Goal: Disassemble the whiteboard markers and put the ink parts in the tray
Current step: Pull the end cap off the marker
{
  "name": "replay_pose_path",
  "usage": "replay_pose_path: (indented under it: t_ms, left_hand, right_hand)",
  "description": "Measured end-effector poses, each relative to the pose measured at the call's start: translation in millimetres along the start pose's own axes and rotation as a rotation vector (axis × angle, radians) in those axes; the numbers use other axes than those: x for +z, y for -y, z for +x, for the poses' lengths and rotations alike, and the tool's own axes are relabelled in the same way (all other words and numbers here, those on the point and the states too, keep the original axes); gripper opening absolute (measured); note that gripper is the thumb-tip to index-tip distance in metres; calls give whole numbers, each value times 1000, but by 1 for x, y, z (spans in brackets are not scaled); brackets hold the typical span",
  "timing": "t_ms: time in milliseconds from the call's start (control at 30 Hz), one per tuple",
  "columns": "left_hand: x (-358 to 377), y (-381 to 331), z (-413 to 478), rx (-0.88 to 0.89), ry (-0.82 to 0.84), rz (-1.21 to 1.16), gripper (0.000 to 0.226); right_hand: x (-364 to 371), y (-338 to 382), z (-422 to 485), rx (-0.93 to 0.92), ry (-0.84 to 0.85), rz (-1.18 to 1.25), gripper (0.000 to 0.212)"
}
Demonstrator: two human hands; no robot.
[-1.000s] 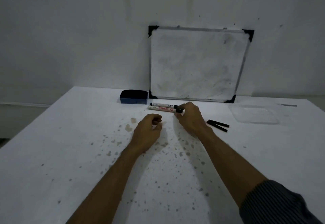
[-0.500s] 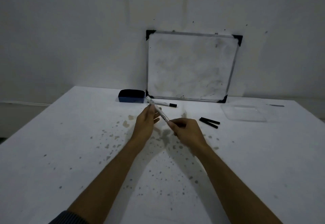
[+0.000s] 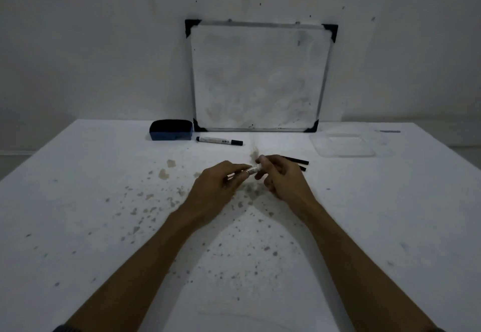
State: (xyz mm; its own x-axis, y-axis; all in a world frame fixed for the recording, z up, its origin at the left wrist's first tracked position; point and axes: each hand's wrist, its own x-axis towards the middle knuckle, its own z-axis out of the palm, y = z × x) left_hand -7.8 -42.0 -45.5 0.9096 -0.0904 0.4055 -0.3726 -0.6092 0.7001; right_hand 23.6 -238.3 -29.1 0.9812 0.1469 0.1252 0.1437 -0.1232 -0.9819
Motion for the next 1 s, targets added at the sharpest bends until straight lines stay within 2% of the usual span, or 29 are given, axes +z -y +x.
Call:
replay_pose_path:
  t_ms: [100,267,367,467,600,667,767,867,1000]
  left_hand:
    - [3,9,4,167,-73,282,32]
    - [9,14,6,269,-171,364,31]
    - [10,13,7,260,-181,397,36]
    - [12,8,7,174,-96,254,37]
    - [-3,2,13,-118,106,-85,33]
    - [-11,1,10,-146,173,-132,33]
    - [-10,0,5,22,68,114,38]
    - [3,-3,5,236,21,380,49]
    - [9,-4,4,301,8,405,51]
  right_hand:
    - [-2,-6,3,-54,21,-76,25]
    - [1,-9,6,-38,-1,-84,30]
    - [0,-12,10,4,9,-61,32]
    - [-3,-15,11,-12,30,-97,32]
    - [-4,-11,5,-129,79,-167,25]
    - [-3,-11,2,-130,108,-182,25]
    - [-1,-7,1,-79,77,-239,42]
    - [5,-7,2,-94,-53,-366,59]
    - [21,-8,3,-62,-150,-613,66]
